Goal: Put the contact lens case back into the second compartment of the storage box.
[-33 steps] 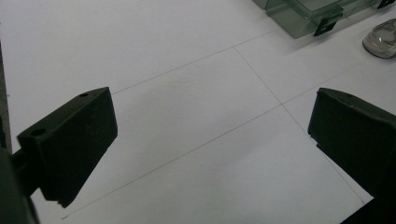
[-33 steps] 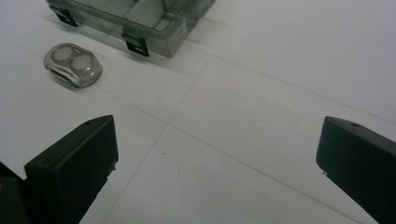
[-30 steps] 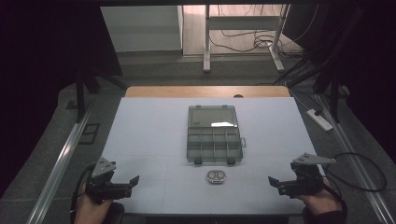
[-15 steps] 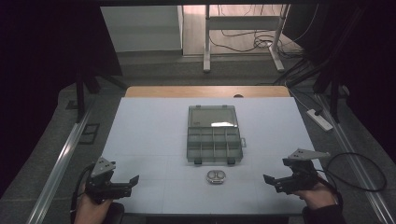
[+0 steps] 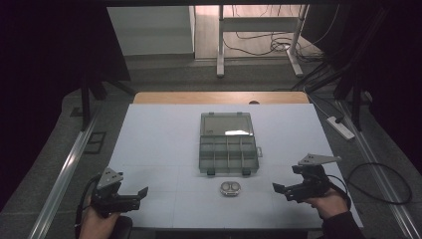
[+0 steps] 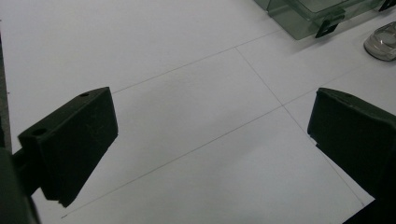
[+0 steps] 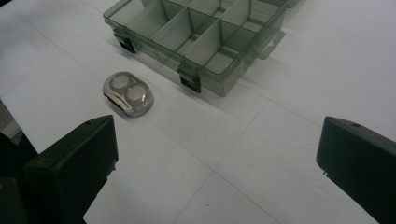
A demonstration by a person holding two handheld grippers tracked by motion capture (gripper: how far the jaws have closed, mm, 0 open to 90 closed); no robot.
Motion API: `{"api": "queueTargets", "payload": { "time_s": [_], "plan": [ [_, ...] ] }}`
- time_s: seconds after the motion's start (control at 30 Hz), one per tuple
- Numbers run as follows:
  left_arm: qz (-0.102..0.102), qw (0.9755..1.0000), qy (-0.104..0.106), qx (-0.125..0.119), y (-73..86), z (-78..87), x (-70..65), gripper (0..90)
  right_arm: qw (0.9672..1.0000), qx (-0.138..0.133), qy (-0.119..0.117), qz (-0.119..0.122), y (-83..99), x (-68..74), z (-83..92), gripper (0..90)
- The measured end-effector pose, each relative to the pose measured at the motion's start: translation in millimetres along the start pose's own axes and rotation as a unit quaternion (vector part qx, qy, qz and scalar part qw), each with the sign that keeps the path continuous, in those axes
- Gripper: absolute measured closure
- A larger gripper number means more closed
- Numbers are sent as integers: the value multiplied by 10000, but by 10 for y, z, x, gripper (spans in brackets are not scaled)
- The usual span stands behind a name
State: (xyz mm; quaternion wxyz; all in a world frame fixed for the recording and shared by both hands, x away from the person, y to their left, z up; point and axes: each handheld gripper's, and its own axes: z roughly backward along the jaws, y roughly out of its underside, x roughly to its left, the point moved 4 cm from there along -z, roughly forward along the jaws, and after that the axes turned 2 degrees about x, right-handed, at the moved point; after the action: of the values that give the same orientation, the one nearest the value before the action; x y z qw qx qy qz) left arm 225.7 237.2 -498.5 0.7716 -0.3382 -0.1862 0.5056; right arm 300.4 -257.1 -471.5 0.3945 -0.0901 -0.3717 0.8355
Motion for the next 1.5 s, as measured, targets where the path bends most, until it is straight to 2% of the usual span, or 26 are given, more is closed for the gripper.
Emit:
{"api": "queueTargets", "payload": {
  "time_s": [0.73,1.27,1.5],
  "plan": [
    [-32,10000,-27,5,-1,0,-5,18,9989,260,-203,330,-137,177,-227,0],
    [-11,10000,-13,-19,-3,0,-1,18,9977,450,-301,404,-221,266,-374,0],
    [0,10000,-8,-26,-5,0,2,17,9964,583,-315,521,-238,306,-434,0]
  ]
}}
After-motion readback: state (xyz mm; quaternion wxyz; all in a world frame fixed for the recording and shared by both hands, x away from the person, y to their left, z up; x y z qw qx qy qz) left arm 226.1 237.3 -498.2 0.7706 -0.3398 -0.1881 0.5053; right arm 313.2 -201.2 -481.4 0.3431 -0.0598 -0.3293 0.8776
